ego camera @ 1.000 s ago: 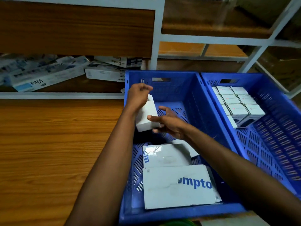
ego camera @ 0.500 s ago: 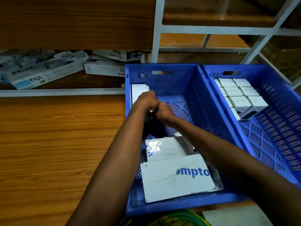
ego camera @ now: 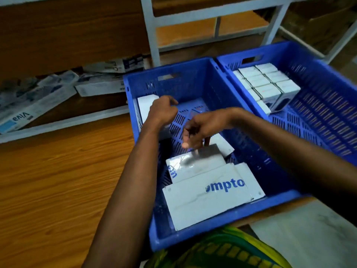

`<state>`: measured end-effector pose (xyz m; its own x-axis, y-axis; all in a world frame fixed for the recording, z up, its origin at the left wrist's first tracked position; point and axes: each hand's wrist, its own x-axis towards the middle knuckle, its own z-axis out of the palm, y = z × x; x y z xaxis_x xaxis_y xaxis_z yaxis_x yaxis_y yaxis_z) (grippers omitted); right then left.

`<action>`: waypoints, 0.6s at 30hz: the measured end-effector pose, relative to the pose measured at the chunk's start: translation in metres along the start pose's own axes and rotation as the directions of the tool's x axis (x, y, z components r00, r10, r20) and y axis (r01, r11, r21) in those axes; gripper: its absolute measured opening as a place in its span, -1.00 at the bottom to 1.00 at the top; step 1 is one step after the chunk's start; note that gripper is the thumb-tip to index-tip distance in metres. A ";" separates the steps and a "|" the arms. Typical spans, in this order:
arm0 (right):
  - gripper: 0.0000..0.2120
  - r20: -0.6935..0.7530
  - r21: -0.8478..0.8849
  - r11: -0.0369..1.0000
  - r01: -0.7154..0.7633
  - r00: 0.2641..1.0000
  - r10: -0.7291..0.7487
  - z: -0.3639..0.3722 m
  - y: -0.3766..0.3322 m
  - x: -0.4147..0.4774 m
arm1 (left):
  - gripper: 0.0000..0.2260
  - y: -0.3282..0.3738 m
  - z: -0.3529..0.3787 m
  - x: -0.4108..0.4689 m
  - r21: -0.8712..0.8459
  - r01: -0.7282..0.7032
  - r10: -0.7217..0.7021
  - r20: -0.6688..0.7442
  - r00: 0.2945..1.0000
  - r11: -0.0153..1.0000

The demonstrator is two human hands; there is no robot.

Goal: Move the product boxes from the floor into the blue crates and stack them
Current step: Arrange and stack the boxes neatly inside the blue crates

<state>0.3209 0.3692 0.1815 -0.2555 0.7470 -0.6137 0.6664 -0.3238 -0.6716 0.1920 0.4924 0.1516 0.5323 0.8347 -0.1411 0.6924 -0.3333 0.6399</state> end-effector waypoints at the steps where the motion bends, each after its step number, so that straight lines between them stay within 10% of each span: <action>1: -0.46 0.113 -0.001 1.000 0.012 0.994 -0.012 0.007 0.003 -0.009 | -0.70 0.001 0.002 0.000 -0.014 -0.018 0.018 0.003 1.000 1.000; 10: -0.45 0.320 -0.459 0.886 0.071 0.943 0.090 0.050 -0.025 -0.017 | -0.75 0.013 0.010 0.000 -0.033 -0.110 0.111 0.038 0.993 0.993; 18: -0.68 0.027 -0.081 0.988 0.128 0.992 -0.126 0.000 -0.004 -0.040 | -0.85 0.024 0.009 -0.005 -0.294 -0.136 0.173 0.102 0.980 0.946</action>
<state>0.3289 0.3403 0.2087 -0.3563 0.7660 -0.5351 0.6829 -0.1774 -0.7087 0.2104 0.4765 0.1602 0.6908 0.7154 -0.1049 0.4395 -0.3003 0.8465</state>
